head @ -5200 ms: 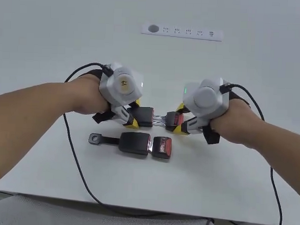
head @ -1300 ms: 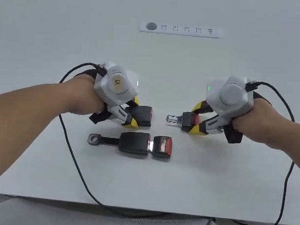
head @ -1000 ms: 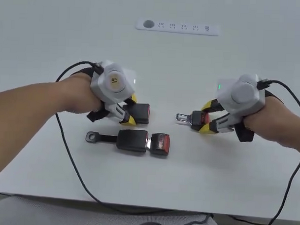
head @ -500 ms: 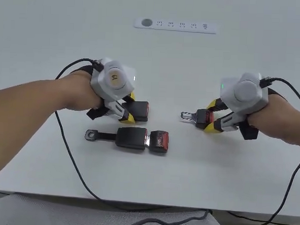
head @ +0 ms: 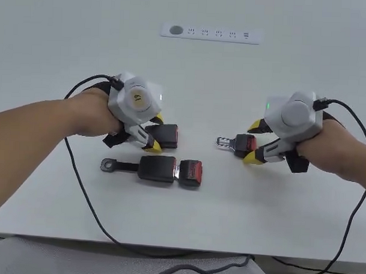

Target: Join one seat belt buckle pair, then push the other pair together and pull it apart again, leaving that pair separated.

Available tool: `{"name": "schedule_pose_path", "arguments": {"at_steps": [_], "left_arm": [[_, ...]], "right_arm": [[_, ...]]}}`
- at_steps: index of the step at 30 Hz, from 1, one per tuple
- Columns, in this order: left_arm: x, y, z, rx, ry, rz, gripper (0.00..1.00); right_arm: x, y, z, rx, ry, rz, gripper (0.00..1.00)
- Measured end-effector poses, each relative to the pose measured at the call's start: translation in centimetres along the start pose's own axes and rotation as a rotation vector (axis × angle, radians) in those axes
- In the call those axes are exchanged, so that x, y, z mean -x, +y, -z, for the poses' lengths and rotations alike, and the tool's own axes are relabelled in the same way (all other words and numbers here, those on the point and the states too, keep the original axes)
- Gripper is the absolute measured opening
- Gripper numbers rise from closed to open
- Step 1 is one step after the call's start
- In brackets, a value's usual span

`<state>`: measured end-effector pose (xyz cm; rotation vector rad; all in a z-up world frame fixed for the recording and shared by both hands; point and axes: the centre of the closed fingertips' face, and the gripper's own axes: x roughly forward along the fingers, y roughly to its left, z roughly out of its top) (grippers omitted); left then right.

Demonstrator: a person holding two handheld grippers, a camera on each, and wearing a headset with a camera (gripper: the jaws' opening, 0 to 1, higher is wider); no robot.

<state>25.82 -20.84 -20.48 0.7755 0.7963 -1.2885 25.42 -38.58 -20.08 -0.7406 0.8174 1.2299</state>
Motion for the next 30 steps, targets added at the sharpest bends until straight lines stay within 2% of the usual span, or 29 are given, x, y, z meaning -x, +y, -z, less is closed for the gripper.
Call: {"name": "schedule_pose_path", "arguments": {"at_steps": [4, 5, 7, 10, 14, 16, 18, 20, 22, 24, 26, 29, 30], "left_arm": [[1.2, 0.7, -0.5, 0.031, -0.039, -0.043, 0.44], [1.5, 0.8, -0.6, 0.036, -0.045, -0.047, 0.45], [2.5, 0.7, -0.8, 0.053, -0.061, -0.072, 0.47], [4.0, 0.3, -1.2, 0.080, -0.091, -0.107, 0.52], [5.6, -0.7, -0.7, 0.102, -0.108, -0.147, 0.57], [6.6, -1.6, -0.4, 0.112, -0.110, -0.163, 0.57], [7.3, -2.1, 0.0, 0.135, -0.121, -0.183, 0.57], [8.0, -3.0, 0.6, 0.151, -0.135, -0.199, 0.63], [8.6, -4.3, 1.7, 0.175, -0.121, -0.207, 0.71], [9.1, -5.1, 2.3, 0.180, -0.114, -0.216, 0.77], [9.7, -6.1, 3.2, 0.213, -0.103, -0.224, 0.81], [10.4, -7.2, 4.2, 0.265, -0.102, -0.246, 0.88], [10.8, -7.4, 4.6, 0.265, -0.105, -0.258, 0.90]], "right_arm": [[0.7, 0.1, -0.7, -0.036, -0.028, 0.033, 0.46], [0.9, 0.6, -1.2, -0.065, -0.054, 0.042, 0.47], [1.0, 0.9, -1.2, -0.073, -0.065, 0.046, 0.48], [1.6, 2.0, -1.7, -0.091, -0.090, 0.071, 0.51], [2.4, 2.7, -2.2, -0.127, -0.125, 0.102, 0.55], [2.8, 3.3, -2.2, -0.149, -0.144, 0.112, 0.57], [3.3, 4.0, -2.4, -0.153, -0.145, 0.118, 0.57], [3.7, 4.9, -2.4, -0.142, -0.141, 0.122, 0.58], [3.8, 5.3, -2.1, -0.139, -0.140, 0.125, 0.60], [4.4, 5.7, -2.2, -0.157, -0.156, 0.136, 0.64], [5.0, 6.4, -2.2, -0.170, -0.164, 0.137, 0.64], [5.9, 7.0, -2.2, -0.178, -0.174, 0.165, 0.67], [6.1, 7.1, -2.2, -0.184, -0.176, 0.177, 0.68]]}}
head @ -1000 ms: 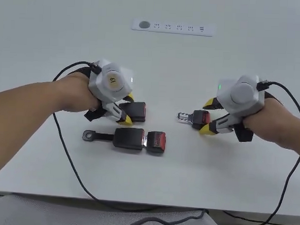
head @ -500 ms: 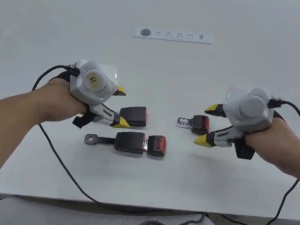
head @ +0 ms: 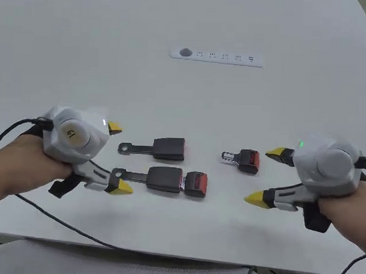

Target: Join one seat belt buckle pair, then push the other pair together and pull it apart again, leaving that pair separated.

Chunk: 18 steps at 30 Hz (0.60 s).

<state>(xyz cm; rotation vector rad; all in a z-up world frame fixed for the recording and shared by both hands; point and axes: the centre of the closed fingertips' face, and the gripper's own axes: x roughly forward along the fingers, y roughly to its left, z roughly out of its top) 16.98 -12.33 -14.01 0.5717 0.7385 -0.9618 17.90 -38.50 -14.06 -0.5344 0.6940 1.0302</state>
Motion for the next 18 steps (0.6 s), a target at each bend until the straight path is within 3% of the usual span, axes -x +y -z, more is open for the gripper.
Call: {"name": "schedule_pose_path", "arguments": {"at_steps": [5, 9, 18], "left_arm": [[1.1, -0.7, 1.0, 0.018, 0.021, -0.020, 0.99], [2.1, -0.2, 1.5, 0.063, 0.008, -0.054, 1.00], [2.5, 0.0, 2.7, 0.121, 0.006, -0.080, 1.00]], "right_arm": [[0.9, 0.2, 0.6, -0.048, -0.015, 0.049, 0.78], [1.5, 0.5, 0.9, -0.084, -0.017, 0.068, 0.84], [2.7, 0.8, -0.4, -0.146, -0.065, 0.120, 1.00]]}}
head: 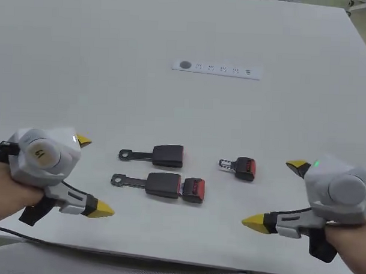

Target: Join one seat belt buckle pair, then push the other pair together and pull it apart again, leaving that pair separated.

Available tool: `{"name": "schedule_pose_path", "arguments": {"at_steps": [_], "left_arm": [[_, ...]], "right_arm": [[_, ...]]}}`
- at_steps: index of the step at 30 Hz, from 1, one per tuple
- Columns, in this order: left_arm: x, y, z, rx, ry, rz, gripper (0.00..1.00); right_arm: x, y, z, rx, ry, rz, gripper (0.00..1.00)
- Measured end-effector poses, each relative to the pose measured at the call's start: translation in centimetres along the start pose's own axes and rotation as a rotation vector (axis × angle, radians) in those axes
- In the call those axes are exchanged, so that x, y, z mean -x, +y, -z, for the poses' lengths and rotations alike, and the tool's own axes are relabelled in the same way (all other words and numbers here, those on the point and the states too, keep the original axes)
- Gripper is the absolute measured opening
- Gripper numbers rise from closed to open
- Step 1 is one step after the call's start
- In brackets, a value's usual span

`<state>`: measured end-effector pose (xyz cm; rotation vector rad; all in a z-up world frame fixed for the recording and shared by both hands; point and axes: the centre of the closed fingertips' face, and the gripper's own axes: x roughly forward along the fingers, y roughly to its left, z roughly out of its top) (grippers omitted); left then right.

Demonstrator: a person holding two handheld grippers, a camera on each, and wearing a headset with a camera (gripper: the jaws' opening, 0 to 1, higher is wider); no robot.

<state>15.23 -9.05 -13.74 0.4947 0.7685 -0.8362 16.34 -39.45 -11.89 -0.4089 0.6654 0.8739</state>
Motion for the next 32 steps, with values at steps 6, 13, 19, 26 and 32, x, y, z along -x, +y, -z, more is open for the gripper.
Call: {"name": "schedule_pose_path", "arguments": {"at_steps": [6, 13, 19, 26, 32], "left_arm": [[0.0, 0.2, 0.0, 0.019, -0.002, -0.015, 1.00], [-0.1, 0.0, 0.3, 0.027, 0.005, -0.014, 1.00], [0.0, -0.2, 0.0, 0.035, -0.003, -0.014, 1.00], [0.0, -0.4, 0.2, 0.047, -0.005, -0.016, 1.00], [0.0, -0.3, 0.1, 0.062, -0.013, -0.021, 1.00]], "right_arm": [[0.0, 0.1, -0.1, -0.004, -0.007, 0.004, 1.00], [0.0, 0.8, 0.2, -0.016, -0.008, 0.001, 1.00], [0.2, 0.9, 0.2, -0.023, -0.011, 0.002, 1.00], [0.2, 0.8, 0.2, -0.024, -0.012, 0.022, 1.00], [0.3, 1.1, 0.1, -0.036, -0.016, 0.016, 1.00]]}}
